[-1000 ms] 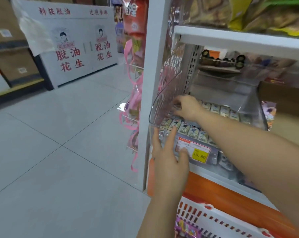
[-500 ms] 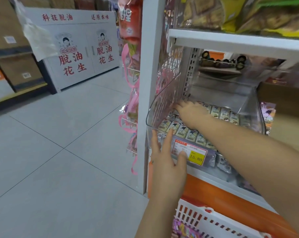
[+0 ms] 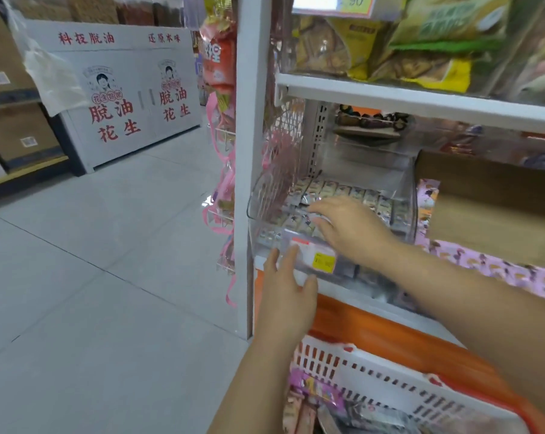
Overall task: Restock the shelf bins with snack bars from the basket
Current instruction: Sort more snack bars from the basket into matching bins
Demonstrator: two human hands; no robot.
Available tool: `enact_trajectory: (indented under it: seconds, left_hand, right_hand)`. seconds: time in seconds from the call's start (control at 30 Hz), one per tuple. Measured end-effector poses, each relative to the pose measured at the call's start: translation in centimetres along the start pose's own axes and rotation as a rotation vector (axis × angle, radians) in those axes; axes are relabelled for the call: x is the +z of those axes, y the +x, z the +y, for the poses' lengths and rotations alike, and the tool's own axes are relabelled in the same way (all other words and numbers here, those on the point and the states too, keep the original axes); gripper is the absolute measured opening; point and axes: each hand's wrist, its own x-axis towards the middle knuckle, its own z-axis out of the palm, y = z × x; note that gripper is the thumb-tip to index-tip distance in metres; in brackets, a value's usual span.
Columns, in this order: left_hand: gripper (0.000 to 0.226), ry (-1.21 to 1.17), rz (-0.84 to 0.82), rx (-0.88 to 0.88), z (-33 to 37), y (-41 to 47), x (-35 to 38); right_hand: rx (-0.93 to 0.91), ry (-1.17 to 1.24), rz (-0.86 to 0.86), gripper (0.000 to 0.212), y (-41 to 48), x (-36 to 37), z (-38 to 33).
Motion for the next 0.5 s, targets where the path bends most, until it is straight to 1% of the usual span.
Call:
enact_trajectory:
  seconds: [0.07,0.1,0.17,0.23,0.3,0.4,0.5]
  left_hand:
    - [0.050,0.086,0.008,0.011,-0.4,-0.6,0.0]
    - [0.049,0.135,0.010,0.008,-0.8,-0.9,0.1]
    - [0.049,0.222,-0.022,-0.031,-1.6,-1.5,0.3]
    - [0.050,0.305,-0.116,-0.080,-2.3,-2.2,0.7]
    - [0.050,0.375,-0.247,-0.107,-2.6,-3.0,1.2]
    - [0.050,0.457,-0.413,-0.048,-2.7,-3.9,2.2]
    - [0.049,0.462,-0.487,0.013,-2.3,-4.3,3.1]
  right_hand:
    - [-0.083,0.110,0.141,0.028,-4.3,-1.1,-1.8]
    - [-0.097,0.153,0.159,0.025,-6.7,-1.2,-2.4]
    - [-0.071,0.209,0.121,0.020,-11.2,-0.6,-2.7]
    - [0.014,0.228,-0.014,0.019,-15.0,0.6,-2.3]
    - [0.120,0.204,-0.204,0.020,-18.3,2.6,-1.2]
    - [0.302,0.173,-0.497,0.027,-23.0,6.9,1.7]
    - [0.443,0.194,-0.748,0.029,-27.1,10.8,4.1]
